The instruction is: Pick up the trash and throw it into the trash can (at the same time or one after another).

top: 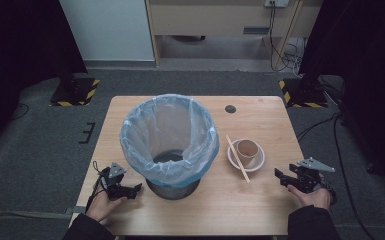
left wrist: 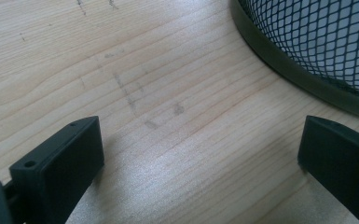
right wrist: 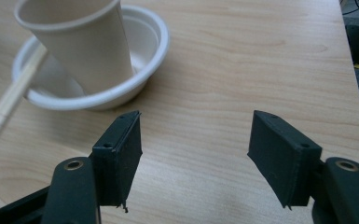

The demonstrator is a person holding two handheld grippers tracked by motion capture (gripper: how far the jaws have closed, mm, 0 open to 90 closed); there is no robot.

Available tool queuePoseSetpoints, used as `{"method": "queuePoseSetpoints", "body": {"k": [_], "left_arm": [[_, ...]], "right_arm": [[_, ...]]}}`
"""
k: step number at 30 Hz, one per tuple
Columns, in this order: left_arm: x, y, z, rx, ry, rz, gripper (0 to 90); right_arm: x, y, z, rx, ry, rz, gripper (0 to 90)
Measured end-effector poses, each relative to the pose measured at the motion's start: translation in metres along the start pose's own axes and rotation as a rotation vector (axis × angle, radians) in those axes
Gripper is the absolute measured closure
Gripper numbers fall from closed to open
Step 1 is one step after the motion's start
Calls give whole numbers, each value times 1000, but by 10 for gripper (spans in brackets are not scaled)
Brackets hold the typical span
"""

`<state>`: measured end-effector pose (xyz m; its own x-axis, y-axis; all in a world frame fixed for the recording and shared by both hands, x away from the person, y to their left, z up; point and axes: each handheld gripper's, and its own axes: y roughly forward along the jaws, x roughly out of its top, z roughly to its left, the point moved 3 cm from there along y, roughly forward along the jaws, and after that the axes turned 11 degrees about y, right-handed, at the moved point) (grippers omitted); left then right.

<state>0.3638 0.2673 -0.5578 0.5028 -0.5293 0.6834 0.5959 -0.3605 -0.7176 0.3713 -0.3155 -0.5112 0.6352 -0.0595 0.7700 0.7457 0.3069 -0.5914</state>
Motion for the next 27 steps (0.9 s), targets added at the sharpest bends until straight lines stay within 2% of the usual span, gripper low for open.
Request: {"method": "queuePoseSetpoints", "body": {"k": [6, 14, 27], "left_arm": [[0, 0, 0, 1, -1, 0, 0], [0, 0, 0, 1, -1, 0, 0], [0, 0, 0, 2, -2, -1, 0]], "right_arm": [[11, -9, 3, 1, 23, -41, 346], [29, -20, 14, 35, 30, -102, 337], [67, -37, 39, 67, -9, -196, 330]]}}
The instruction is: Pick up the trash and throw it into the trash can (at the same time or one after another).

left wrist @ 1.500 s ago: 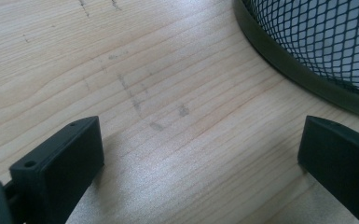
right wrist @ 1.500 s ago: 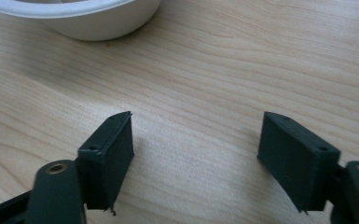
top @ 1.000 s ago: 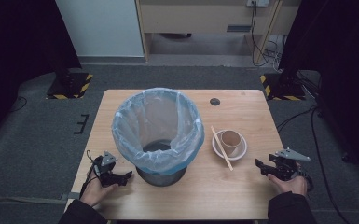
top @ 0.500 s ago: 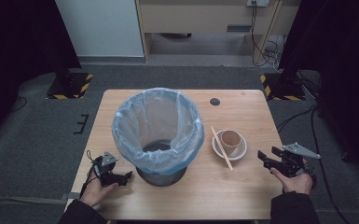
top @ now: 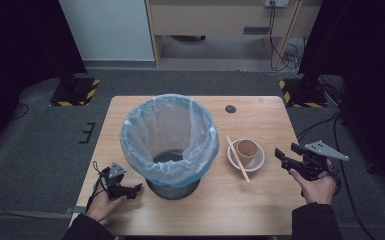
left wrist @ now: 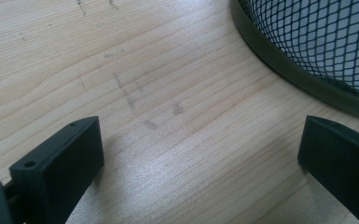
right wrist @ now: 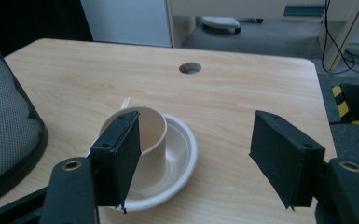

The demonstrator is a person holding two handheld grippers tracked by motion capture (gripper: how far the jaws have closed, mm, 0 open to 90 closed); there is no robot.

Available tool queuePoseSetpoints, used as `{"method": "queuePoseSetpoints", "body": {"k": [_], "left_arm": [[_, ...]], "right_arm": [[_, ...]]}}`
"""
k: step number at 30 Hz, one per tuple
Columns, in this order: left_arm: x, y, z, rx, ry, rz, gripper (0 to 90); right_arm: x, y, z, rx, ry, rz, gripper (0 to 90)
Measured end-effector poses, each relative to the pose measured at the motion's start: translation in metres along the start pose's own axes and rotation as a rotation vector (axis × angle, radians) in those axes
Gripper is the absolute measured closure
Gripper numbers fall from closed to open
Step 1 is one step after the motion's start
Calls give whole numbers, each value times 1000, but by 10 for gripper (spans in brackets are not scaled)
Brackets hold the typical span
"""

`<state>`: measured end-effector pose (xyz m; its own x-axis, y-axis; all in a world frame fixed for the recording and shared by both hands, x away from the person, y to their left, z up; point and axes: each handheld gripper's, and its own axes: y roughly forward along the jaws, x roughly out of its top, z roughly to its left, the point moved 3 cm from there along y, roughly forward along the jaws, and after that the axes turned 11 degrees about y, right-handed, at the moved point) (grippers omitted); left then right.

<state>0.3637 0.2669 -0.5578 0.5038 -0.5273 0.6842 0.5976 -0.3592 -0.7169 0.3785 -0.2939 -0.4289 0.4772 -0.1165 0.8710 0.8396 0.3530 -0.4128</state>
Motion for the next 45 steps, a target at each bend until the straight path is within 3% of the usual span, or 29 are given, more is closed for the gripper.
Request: {"method": "queuePoseSetpoints", "body": {"k": [13, 23, 32, 39, 45], "left_arm": [[0, 0, 0, 2, -1, 0, 0], [0, 0, 0, 1, 0, 0, 0], [0, 0, 0, 2, -1, 0, 0], [0, 0, 0, 1, 0, 1, 0], [0, 0, 0, 1, 0, 0, 0]], "right_arm": [[27, 1, 11, 26, -10, -55, 344], [42, 24, 25, 46, -41, -36, 395], [30, 55, 26, 49, -42, 7, 474], [10, 84, 20, 39, -29, 108, 569], [-2, 94, 13, 25, -21, 163, 594]]}}
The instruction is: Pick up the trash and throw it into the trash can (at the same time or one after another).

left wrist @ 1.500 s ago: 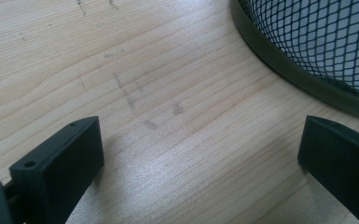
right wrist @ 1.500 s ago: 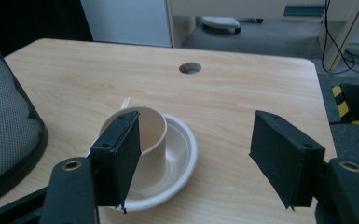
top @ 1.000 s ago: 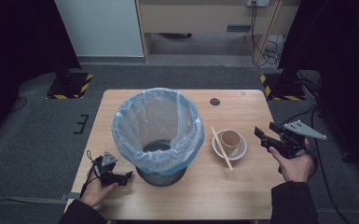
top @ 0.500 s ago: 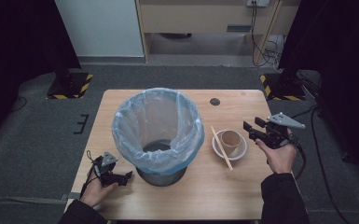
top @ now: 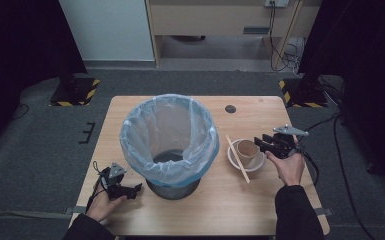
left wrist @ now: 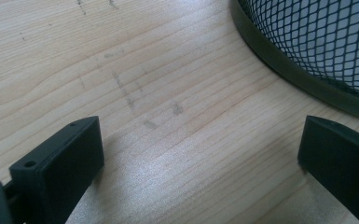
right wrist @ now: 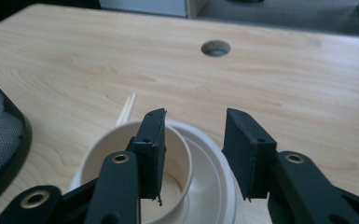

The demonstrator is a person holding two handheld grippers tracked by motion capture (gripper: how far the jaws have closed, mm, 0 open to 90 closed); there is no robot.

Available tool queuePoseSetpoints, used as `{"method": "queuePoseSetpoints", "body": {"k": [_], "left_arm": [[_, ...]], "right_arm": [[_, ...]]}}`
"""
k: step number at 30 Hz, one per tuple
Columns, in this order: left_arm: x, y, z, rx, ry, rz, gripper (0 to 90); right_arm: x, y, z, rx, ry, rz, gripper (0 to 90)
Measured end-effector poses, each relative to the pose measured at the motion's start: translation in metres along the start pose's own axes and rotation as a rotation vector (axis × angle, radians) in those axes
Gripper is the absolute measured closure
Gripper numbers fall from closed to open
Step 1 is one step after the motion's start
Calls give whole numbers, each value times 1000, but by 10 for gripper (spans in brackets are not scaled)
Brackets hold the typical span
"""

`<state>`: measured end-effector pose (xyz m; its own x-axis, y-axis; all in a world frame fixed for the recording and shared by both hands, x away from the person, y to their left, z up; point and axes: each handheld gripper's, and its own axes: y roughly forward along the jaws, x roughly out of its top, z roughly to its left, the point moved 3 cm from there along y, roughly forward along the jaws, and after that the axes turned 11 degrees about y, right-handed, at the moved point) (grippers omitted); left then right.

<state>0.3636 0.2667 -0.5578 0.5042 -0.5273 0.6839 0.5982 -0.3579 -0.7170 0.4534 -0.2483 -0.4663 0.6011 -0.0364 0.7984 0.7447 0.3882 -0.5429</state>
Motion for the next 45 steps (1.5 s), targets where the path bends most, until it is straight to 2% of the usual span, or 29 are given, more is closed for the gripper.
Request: {"method": "queuePoseSetpoints", "body": {"k": [4, 12, 15, 21, 27, 28, 32, 38, 45], "left_arm": [[0, 0, 0, 0, 0, 0, 0], [0, 0, 0, 0, 0, 0, 0], [0, 0, 0, 0, 0, 0, 0], [0, 0, 0, 0, 0, 0, 0], [0, 0, 0, 0, 0, 0, 0], [0, 0, 0, 0, 0, 0, 0], [0, 0, 0, 0, 0, 0, 0], [0, 0, 0, 0, 0, 0, 0], [0, 0, 0, 0, 0, 0, 0]], "right_arm": [[-6, 5, -4, -8, 12, 28, 600], [-15, 16, -6, 8, 33, 89, 622], [-19, 20, -4, 12, 24, 118, 652], [-22, 24, -2, 19, 30, 141, 682], [-24, 25, -2, 20, 34, 162, 769], [-23, 25, -2, 22, 36, 163, 805], [-22, 23, -2, 35, 50, 154, 820], [-20, 21, -3, 35, 54, 138, 827], [-12, 11, -7, 55, 85, 89, 829]]}}
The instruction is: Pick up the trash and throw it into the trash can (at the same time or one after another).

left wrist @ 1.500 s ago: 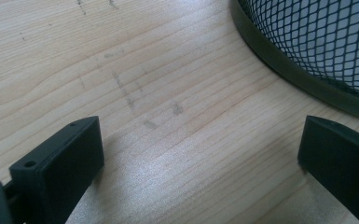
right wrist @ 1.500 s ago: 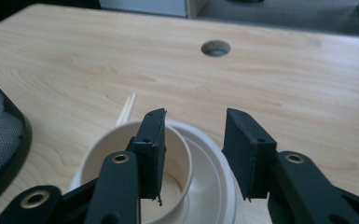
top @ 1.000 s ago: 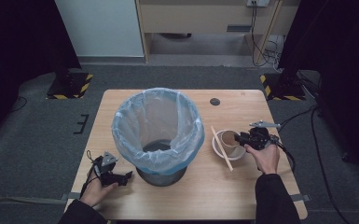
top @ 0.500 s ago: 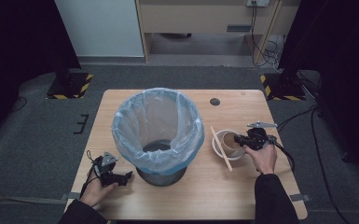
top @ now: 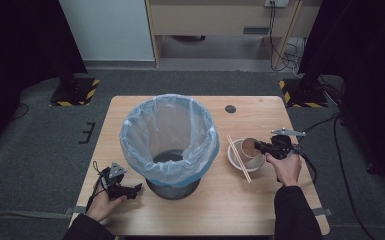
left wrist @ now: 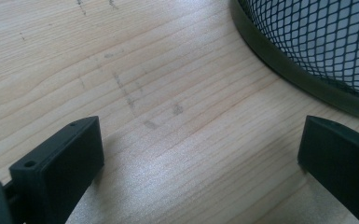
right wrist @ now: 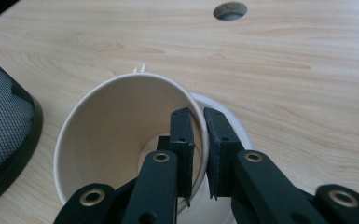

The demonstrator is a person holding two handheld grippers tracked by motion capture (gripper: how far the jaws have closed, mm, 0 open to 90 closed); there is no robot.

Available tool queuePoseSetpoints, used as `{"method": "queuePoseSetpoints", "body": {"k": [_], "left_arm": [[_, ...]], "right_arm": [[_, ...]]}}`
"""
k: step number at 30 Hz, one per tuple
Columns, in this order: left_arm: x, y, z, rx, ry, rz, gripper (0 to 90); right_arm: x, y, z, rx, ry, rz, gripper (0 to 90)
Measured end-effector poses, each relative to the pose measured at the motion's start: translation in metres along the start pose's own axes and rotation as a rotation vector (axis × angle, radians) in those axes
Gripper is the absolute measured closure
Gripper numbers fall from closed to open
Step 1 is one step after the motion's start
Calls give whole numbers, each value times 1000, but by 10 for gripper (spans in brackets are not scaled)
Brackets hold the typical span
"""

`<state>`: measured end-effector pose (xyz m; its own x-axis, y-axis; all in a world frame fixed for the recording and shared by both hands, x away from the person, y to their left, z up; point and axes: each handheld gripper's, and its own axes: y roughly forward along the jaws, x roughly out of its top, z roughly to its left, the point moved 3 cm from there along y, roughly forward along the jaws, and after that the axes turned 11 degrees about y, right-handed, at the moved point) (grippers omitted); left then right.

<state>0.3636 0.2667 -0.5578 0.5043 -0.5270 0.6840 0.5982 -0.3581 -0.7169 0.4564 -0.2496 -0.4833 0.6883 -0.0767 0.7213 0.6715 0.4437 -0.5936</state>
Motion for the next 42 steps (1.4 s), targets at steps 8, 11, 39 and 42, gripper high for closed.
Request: {"method": "queuePoseSetpoints", "body": {"k": [8, 11, 39, 42], "left_arm": [[0, 0, 0, 0, 0, 0, 0], [0, 0, 0, 0, 0, 0, 0], [0, 0, 0, 0, 0, 0, 0], [0, 0, 0, 0, 0, 0, 0]], "right_arm": [[11, -15, -1, 16, 26, -78, 830], [15, -22, -1, 28, 38, -117, 830], [63, -99, 25, 191, 86, -454, 830], [67, -106, 32, 213, 76, -486, 831]]}}
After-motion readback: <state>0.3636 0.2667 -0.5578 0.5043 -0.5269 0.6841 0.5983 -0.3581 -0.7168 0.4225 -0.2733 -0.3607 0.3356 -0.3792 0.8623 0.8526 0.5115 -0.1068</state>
